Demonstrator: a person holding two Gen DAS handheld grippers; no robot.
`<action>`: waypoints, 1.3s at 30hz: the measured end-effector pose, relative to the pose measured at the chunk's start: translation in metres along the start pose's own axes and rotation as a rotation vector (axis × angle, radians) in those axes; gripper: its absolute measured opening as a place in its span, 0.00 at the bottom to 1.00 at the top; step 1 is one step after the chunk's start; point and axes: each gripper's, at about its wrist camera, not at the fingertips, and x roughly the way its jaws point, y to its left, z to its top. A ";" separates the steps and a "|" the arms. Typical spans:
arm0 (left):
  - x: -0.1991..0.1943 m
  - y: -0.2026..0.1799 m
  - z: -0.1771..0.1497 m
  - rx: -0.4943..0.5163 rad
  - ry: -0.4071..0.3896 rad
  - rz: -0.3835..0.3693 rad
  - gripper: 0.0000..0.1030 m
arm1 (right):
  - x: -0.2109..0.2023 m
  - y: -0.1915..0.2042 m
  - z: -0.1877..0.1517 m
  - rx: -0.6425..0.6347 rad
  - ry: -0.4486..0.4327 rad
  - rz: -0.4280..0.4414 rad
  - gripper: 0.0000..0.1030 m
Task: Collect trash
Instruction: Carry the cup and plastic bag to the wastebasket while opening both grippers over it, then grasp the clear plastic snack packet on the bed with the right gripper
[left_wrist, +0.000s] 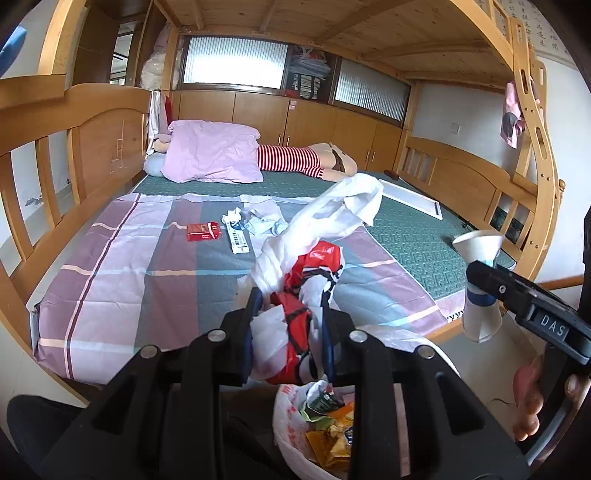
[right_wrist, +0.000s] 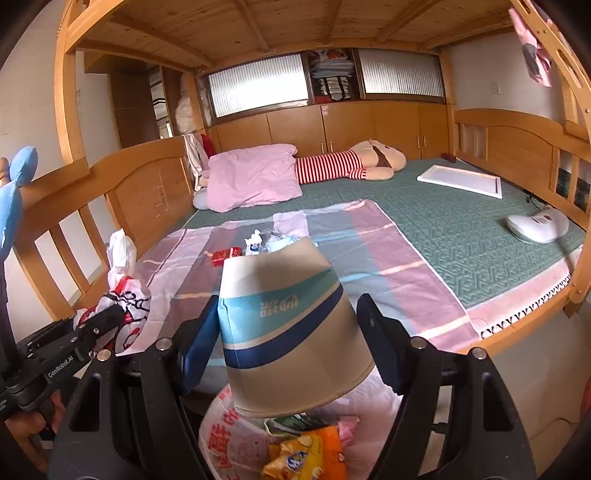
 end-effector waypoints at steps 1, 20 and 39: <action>-0.001 -0.004 -0.004 0.004 0.001 -0.003 0.28 | -0.001 -0.003 -0.004 0.004 0.011 0.000 0.71; 0.050 -0.054 -0.065 0.078 0.259 -0.233 0.29 | 0.009 -0.048 -0.047 0.041 0.119 -0.033 0.71; 0.059 -0.043 -0.080 0.019 0.285 -0.162 0.81 | 0.008 -0.073 -0.045 0.185 0.093 0.007 0.82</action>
